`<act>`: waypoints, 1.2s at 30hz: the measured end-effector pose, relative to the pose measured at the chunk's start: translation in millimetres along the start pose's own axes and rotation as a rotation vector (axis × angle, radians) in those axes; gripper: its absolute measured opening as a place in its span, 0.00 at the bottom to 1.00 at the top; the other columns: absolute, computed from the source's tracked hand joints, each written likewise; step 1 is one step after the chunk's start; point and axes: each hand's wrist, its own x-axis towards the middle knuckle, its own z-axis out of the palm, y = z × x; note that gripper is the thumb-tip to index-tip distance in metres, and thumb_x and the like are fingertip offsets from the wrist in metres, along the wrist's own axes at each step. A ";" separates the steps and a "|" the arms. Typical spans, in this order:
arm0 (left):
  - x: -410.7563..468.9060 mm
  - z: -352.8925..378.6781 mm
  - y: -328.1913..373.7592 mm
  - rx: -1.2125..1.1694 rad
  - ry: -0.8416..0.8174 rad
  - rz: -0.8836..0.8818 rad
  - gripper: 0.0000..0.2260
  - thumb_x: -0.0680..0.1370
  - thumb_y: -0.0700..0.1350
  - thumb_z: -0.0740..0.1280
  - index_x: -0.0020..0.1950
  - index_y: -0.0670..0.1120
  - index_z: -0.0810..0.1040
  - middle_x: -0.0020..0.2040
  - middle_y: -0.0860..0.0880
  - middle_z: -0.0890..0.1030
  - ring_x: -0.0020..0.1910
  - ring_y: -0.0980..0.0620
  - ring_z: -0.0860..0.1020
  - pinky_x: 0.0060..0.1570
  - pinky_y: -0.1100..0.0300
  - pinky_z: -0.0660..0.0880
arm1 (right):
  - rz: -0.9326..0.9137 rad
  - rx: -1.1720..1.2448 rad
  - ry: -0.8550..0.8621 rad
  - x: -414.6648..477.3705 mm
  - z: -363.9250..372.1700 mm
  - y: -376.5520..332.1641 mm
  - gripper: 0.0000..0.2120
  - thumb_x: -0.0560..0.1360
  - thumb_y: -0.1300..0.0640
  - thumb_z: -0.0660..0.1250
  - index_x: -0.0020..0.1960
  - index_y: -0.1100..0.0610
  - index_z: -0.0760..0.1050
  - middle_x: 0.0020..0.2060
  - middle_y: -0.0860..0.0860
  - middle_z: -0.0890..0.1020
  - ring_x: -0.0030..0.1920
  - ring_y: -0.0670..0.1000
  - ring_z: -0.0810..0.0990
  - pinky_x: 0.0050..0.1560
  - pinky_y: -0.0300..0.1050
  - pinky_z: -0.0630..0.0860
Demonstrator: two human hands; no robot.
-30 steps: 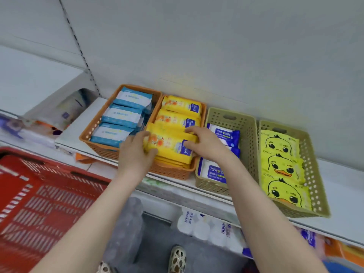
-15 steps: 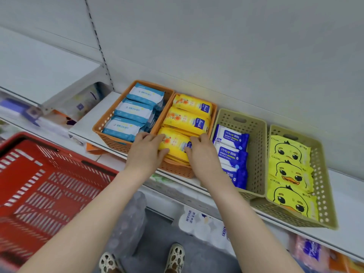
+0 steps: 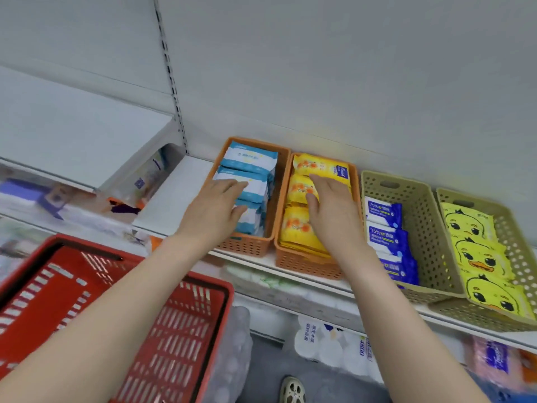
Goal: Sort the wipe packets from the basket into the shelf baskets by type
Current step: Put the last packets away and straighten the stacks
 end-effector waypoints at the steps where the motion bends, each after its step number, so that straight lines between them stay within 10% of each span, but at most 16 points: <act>1: 5.8 -5.5 -18.6 0.015 -0.027 0.006 0.24 0.79 0.48 0.67 0.73 0.42 0.70 0.69 0.42 0.74 0.68 0.41 0.70 0.66 0.49 0.68 | -0.019 0.012 -0.018 7.7 9.8 -16.0 0.19 0.80 0.60 0.61 0.70 0.62 0.70 0.63 0.60 0.77 0.64 0.61 0.73 0.65 0.53 0.68; 13: 58.8 42.7 -50.1 0.292 -0.539 0.120 0.40 0.80 0.68 0.46 0.80 0.43 0.35 0.79 0.37 0.36 0.79 0.38 0.38 0.77 0.44 0.42 | -0.079 -0.206 -0.539 127.3 114.6 -57.1 0.25 0.84 0.47 0.48 0.80 0.50 0.52 0.79 0.57 0.50 0.78 0.60 0.49 0.77 0.54 0.50; 22: 66.6 53.4 -40.9 0.338 -0.635 0.093 0.40 0.81 0.66 0.48 0.78 0.43 0.32 0.78 0.37 0.32 0.77 0.36 0.34 0.77 0.42 0.42 | -0.036 -0.053 -0.666 135.3 142.4 -45.5 0.26 0.84 0.46 0.47 0.80 0.46 0.42 0.79 0.52 0.39 0.78 0.57 0.38 0.78 0.51 0.41; 36: 63.0 49.4 -34.3 0.263 -0.744 0.131 0.34 0.82 0.65 0.46 0.77 0.56 0.28 0.74 0.43 0.23 0.73 0.37 0.25 0.75 0.38 0.35 | -0.155 -0.156 -0.586 155.9 109.3 -44.3 0.24 0.80 0.48 0.62 0.75 0.44 0.63 0.76 0.53 0.61 0.74 0.59 0.61 0.72 0.53 0.61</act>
